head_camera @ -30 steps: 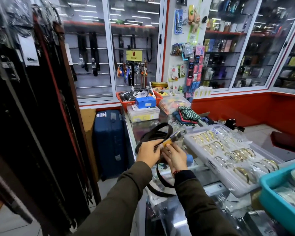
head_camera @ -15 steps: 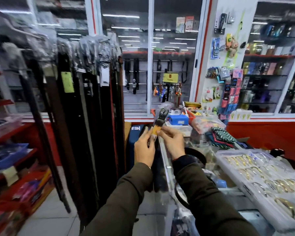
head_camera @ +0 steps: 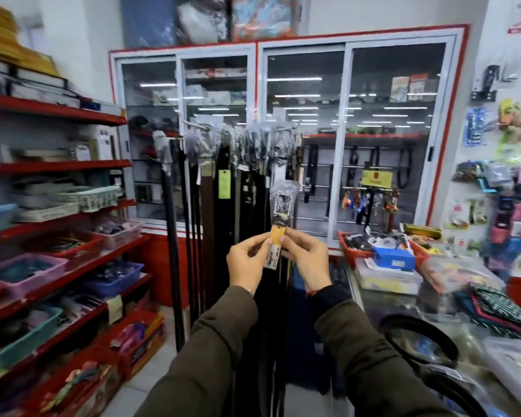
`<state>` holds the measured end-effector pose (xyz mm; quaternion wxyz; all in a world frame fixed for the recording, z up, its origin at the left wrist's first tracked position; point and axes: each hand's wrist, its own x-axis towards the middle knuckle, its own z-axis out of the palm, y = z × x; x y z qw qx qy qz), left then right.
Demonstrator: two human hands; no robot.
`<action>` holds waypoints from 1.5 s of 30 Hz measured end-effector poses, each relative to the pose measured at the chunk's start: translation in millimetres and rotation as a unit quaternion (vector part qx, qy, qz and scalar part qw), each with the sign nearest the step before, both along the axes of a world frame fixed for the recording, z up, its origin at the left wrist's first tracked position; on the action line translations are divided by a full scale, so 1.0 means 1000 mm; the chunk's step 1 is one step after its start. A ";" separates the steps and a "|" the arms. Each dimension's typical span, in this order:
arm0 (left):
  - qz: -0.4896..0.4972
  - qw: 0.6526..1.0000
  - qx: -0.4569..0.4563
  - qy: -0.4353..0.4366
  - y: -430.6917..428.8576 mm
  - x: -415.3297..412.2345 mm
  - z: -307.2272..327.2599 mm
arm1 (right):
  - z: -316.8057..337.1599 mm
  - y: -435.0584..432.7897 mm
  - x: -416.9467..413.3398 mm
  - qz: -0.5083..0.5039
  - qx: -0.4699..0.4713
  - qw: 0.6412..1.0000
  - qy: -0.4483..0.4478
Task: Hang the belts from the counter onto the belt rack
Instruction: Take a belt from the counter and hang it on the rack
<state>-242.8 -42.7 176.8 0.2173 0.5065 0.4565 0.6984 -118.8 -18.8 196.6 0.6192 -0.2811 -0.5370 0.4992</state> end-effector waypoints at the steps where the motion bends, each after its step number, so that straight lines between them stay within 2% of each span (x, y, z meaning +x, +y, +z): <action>1: 0.002 1.000 0.001 -0.010 0.000 -0.010 0.007 | 0.009 -0.001 -0.010 0.003 0.002 1.000 0.005; 9: 0.037 0.995 0.069 -0.065 -0.017 -0.083 0.087 | 0.093 -0.001 -0.095 0.045 0.071 0.996 0.030; 17: 0.091 0.989 0.104 -0.046 -0.023 -0.143 0.140 | 0.148 -0.007 -0.156 0.084 0.093 0.992 0.027; 25: 0.075 0.992 0.076 -0.064 -0.015 -0.168 0.159 | 0.165 0.000 -0.180 0.074 0.062 0.995 0.038; 34: 0.060 0.996 0.017 -0.064 0.006 -0.177 0.149 | 0.152 0.019 -0.185 0.036 0.035 0.999 0.008; 37: 0.088 0.996 0.012 -0.032 0.015 -0.182 0.146 | 0.149 0.030 -0.188 0.013 0.049 0.999 -0.021; 39: 0.121 0.992 0.017 0.030 0.015 -0.177 0.144 | 0.142 0.037 -0.189 -0.038 0.096 0.992 -0.078; 42: 0.171 0.978 0.028 0.113 0.014 -0.164 0.128 | 0.120 0.038 -0.182 -0.133 0.204 0.949 -0.200; 45: 0.255 0.936 0.056 0.237 0.016 -0.152 0.098 | 0.086 0.035 -0.166 -0.193 0.295 0.896 -0.270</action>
